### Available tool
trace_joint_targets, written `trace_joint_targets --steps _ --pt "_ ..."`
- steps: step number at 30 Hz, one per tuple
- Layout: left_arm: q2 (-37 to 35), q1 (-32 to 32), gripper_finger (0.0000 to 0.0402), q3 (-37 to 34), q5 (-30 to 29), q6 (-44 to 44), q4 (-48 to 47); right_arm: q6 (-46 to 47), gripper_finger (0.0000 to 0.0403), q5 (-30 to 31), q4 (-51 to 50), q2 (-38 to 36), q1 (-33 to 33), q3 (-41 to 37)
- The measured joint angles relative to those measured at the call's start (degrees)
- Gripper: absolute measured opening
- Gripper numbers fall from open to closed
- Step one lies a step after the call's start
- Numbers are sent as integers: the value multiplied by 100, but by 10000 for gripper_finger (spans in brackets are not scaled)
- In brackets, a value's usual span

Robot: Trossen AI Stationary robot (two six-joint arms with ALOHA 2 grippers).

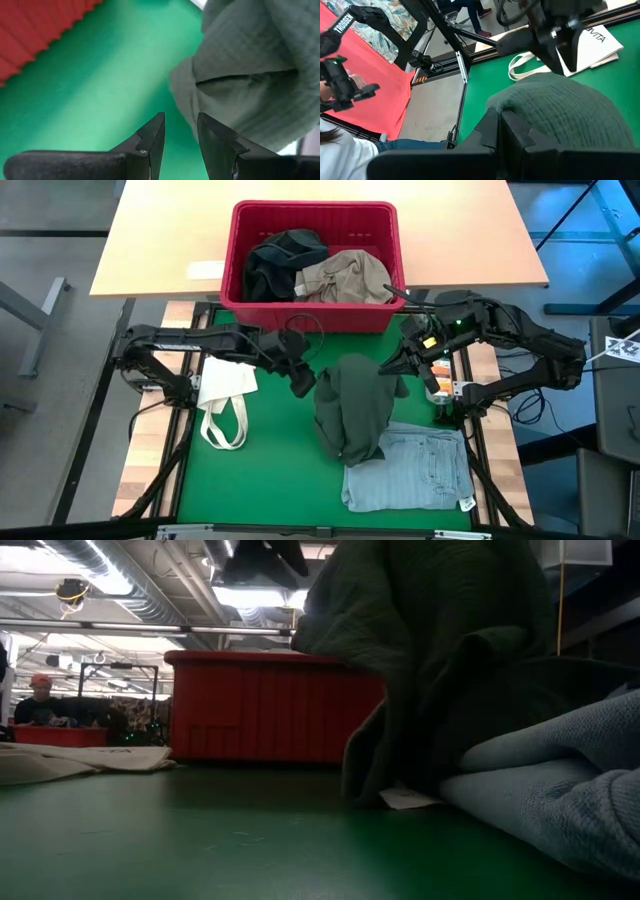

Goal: Fold Laundry from Bin
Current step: Remove the green shirt from the red bin

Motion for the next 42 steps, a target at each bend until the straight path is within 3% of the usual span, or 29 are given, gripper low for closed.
trace_joint_targets --steps 7,23,26,31,42 --pt "2 74 110 -557 564 -4 997 0 10 -2 -2 0 0 -1" --pt "0 74 108 -1207 405 197 1696 0 10 -4 -2 0 0 -2" --pt "0 58 88 -1246 563 285 1824 0 10 -4 -2 0 -3 -2" --pt "0 -24 13 -1242 569 669 1933 2 10 -4 -2 0 -4 -2" --pt "-340 -31 1 -735 739 1249 1594 7 10 -4 3 -1 -4 -4"
